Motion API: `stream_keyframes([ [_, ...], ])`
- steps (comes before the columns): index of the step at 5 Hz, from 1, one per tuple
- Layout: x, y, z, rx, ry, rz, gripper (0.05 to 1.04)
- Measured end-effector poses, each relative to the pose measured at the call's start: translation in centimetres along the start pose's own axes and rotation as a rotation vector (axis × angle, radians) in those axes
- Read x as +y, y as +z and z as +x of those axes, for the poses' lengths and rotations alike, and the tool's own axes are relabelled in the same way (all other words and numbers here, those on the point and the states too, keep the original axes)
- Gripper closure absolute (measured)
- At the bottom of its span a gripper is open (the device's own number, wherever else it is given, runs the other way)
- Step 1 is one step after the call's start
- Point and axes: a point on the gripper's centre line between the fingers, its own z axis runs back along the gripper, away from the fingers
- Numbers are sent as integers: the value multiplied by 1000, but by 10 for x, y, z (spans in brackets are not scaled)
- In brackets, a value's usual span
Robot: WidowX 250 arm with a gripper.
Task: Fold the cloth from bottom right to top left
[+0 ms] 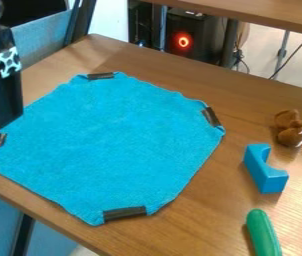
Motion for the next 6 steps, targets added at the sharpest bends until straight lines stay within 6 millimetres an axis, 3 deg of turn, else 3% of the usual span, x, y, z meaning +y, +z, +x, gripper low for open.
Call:
stream_keyframes([
  [1,-1,-3,-1,7,-27,-5,84],
  [3,-1,-25,23,-105,-511,-61,84],
  [4,-3,-46,35,-187,-637,-68,84],
  [6,-16,-112,63,-203,-805,87,84],
])
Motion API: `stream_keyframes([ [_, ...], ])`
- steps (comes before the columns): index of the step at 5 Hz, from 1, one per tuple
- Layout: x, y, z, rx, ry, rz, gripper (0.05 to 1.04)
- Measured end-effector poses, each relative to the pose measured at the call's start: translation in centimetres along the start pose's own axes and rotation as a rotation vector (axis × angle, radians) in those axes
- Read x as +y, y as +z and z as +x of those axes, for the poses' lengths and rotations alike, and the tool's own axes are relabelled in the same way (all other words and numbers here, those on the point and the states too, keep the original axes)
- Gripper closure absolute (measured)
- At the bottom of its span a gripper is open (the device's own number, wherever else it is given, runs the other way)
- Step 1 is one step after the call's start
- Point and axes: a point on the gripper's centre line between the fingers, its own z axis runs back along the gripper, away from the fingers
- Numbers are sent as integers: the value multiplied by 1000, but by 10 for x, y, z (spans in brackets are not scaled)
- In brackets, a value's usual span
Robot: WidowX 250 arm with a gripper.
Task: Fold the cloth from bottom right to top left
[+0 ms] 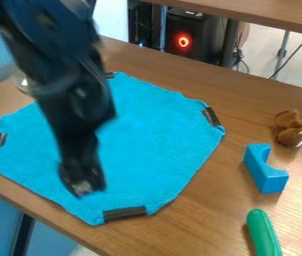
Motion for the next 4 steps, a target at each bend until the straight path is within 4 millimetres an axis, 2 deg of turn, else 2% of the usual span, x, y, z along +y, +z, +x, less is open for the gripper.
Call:
stream_keyframes([
  [2,6,-62,-1,114,-93,45,84],
  [4,7,-85,-6,132,-107,21,84],
])
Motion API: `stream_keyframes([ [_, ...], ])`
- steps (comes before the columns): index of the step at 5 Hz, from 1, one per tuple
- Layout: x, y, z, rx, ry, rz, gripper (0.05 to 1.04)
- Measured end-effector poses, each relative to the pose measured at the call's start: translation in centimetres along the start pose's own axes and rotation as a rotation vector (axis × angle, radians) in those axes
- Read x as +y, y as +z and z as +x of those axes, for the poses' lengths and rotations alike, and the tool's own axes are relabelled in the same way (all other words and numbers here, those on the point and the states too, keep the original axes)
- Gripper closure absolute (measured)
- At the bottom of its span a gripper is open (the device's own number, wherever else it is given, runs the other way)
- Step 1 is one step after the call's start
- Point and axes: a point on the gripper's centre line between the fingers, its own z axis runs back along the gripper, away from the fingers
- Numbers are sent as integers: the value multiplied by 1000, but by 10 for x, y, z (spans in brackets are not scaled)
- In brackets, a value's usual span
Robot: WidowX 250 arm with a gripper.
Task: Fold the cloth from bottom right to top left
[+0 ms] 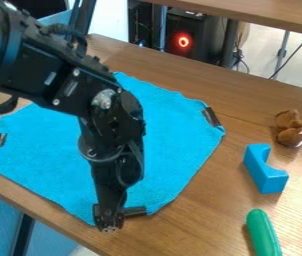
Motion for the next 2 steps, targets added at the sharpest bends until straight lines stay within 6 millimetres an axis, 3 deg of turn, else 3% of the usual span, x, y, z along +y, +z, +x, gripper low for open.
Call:
stream_keyframes([
  [2,-3,-5,7,-23,21,50,84],
])
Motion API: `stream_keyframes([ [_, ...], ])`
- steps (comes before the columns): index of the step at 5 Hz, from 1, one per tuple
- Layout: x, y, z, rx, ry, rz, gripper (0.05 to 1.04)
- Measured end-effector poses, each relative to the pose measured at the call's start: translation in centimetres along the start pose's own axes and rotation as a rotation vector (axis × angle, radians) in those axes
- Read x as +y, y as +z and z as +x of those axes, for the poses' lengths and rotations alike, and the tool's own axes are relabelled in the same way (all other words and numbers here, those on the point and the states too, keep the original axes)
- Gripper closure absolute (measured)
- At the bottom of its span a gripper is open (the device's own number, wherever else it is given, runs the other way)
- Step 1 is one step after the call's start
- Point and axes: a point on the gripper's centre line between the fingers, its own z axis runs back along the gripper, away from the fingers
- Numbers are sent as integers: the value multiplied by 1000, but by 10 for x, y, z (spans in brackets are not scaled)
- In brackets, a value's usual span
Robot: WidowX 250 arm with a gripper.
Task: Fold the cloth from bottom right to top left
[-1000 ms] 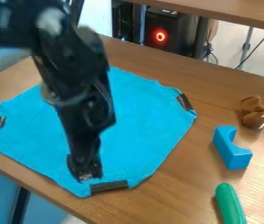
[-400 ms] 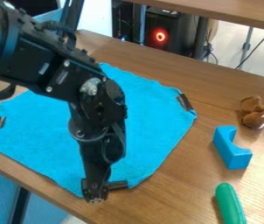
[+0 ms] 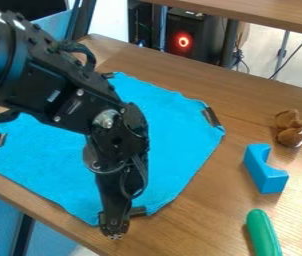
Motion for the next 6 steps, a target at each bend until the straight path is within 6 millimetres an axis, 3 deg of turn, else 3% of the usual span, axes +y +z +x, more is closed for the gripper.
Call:
stream_keyframes([
  [1,-6,-2,8,-5,-14,30,133],
  [2,-7,-4,10,0,-9,38,366],
  [3,-10,-12,8,15,-4,12,677],
  [4,-6,-18,4,30,12,-11,807],
  [5,1,-20,3,32,44,-26,545],
  [6,5,-21,1,35,59,-33,567],
])
